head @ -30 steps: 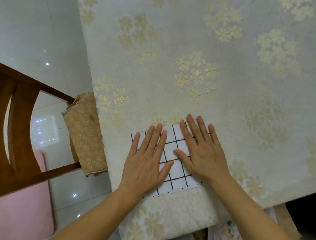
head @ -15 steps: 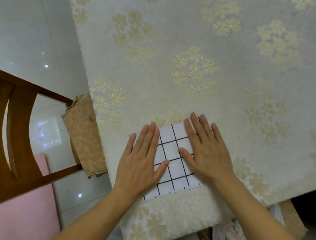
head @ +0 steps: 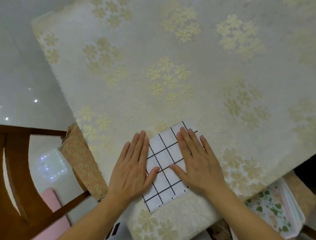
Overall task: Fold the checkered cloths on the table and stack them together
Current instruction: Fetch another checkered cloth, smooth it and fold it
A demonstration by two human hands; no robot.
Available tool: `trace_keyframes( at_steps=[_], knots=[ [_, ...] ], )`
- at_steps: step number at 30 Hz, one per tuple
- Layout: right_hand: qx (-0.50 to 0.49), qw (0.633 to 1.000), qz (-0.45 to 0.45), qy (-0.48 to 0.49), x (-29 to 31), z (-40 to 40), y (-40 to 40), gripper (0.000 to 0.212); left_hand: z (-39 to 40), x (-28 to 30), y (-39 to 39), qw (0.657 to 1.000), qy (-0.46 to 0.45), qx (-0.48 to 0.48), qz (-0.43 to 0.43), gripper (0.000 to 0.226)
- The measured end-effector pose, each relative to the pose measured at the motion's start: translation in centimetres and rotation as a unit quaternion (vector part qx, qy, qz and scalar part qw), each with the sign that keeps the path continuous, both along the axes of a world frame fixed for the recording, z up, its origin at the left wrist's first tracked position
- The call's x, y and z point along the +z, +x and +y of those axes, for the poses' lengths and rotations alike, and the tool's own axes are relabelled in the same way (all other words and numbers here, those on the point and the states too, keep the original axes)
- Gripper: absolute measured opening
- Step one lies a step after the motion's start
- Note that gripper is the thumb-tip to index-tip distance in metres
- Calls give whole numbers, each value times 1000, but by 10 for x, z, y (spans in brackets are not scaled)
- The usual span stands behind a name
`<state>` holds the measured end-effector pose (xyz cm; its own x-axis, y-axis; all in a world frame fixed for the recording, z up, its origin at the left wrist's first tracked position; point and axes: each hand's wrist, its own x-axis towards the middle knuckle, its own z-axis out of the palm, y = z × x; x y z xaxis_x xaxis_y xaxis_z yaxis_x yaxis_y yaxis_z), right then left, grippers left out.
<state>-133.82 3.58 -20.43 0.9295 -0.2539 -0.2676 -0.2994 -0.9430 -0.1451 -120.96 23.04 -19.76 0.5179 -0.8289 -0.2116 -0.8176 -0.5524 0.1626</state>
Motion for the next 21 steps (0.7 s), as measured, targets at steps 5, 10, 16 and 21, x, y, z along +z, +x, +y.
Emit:
trace_keyframes(
  at_steps=[5, 10, 16, 21],
  knots=[
    [-36, 999, 28, -14, 4, -14, -4, 87, 2, 2, 1, 1000, 10, -4, 18, 82],
    [-69, 997, 27, -6, 15, -7, -4, 78, 4, 16, 19, 995, 12, -93, 39, 81],
    [-311, 950, -28, 14, 37, 27, -23, 65, -70, 34, 81, 933, -33, -357, 41, 63],
    [-397, 917, -40, 0, 34, 47, -26, 58, -151, 25, 94, 851, -63, -521, 21, 55]
  ],
)
